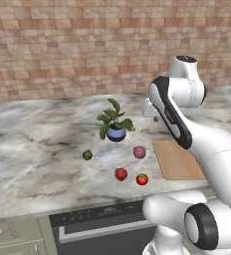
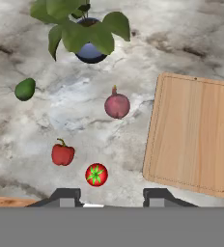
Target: Place the avocado, onion, tomato, and bell pepper on the cutting board.
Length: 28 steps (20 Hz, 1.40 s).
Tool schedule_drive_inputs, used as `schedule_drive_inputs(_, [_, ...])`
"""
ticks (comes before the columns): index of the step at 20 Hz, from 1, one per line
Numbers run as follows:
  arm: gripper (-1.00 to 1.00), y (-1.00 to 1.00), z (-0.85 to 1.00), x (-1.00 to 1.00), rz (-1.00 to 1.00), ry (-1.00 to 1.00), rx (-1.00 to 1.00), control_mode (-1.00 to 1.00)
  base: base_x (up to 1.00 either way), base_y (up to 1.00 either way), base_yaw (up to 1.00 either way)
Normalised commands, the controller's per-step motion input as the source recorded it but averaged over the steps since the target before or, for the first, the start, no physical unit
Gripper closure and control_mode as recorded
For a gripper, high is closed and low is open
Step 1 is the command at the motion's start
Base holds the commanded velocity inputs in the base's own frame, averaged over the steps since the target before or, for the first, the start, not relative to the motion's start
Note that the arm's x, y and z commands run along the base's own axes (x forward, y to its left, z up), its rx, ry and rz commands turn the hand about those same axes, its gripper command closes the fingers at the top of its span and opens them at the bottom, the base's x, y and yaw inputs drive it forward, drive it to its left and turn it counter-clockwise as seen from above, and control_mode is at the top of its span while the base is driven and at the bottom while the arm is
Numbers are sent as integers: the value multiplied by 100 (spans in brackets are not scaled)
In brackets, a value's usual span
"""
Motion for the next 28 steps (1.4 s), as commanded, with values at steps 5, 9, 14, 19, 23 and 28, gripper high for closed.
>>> schedule_drive_inputs(5, [-100,13,-7,-28,2,-5,0,-100,0,0,0])
schedule_drive_inputs(9, [-100,41,-37,-39,8,2,0,-100,0,0,0])
schedule_drive_inputs(14, [-100,34,-49,-27,11,8,0,-100,0,0,0])
schedule_drive_inputs(19, [-100,9,-35,-1,8,12,0,-100,0,0,0])
schedule_drive_inputs(23, [-100,0,-27,0,7,10,0,-100,0,0,0])
schedule_drive_inputs(28, [-100,0,-20,0,5,10,0,-100,0,0,0])
